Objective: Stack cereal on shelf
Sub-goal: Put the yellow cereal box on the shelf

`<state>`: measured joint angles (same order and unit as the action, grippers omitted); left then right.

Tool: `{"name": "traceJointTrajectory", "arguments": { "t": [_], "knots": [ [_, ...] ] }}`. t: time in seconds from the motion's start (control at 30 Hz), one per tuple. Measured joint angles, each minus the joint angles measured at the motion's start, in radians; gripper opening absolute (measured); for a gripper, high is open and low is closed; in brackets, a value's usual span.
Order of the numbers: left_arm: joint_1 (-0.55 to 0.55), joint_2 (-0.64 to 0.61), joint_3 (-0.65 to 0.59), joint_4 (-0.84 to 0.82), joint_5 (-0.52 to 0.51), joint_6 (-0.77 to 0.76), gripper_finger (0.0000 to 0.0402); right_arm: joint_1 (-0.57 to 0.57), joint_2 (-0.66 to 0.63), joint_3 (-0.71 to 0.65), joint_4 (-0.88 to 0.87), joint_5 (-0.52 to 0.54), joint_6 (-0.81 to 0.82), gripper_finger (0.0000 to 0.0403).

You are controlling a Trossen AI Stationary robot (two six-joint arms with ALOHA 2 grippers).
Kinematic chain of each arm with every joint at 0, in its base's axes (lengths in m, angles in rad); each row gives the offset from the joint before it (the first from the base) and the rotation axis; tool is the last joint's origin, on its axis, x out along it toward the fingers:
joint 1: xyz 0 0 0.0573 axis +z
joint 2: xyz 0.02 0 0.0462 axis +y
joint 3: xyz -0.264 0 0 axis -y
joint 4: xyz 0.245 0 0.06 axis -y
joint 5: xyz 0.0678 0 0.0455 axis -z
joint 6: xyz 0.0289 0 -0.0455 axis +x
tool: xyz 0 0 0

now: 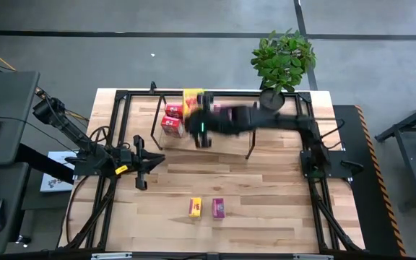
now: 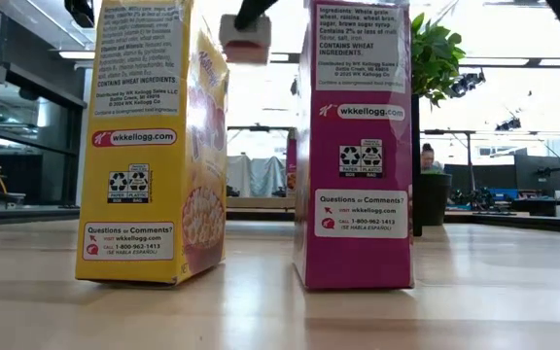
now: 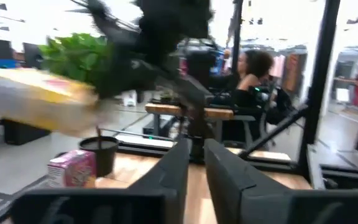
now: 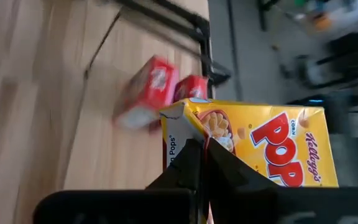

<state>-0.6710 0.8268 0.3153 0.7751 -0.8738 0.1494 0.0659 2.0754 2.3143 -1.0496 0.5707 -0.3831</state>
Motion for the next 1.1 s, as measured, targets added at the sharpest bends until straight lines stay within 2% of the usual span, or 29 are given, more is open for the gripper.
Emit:
{"name": "traceJointTrajectory", "arguments": {
  "t": [0.17,0.27,0.43,0.57,0.7,0.9,1.1],
  "knots": [
    [0.079,-0.001,0.0,0.043,0.006,-0.006,0.0116,0.159,-0.002,-0.111,-0.056,0.383,0.042,0.0],
    [0.148,0.0,0.0,0.04,0.036,-0.051,0.0172,0.214,-0.021,-0.227,-0.082,0.56,0.143,0.0],
    [0.306,0.008,0.0,0.047,0.211,-0.191,0.0258,0.276,-0.035,-0.431,-0.036,0.781,0.243,0.0],
    [0.44,0.043,0.004,0.073,0.36,-0.31,0.0298,0.306,-0.035,-0.532,0.09,0.826,0.171,0.0],
    [0.535,0.129,0.061,0.076,0.496,-0.384,0.0311,0.315,-0.036,-0.549,0.189,0.819,0.097,0.0],
    [0.589,0.29,0.193,0.077,0.536,-0.401,0.0312,0.314,-0.036,-0.543,0.354,0.786,-0.073,0.0],
    [0.618,0.366,0.259,0.049,0.603,-0.436,0.0313,0.314,-0.036,-0.543,0.427,0.755,-0.169,0.0]
  ]
}}
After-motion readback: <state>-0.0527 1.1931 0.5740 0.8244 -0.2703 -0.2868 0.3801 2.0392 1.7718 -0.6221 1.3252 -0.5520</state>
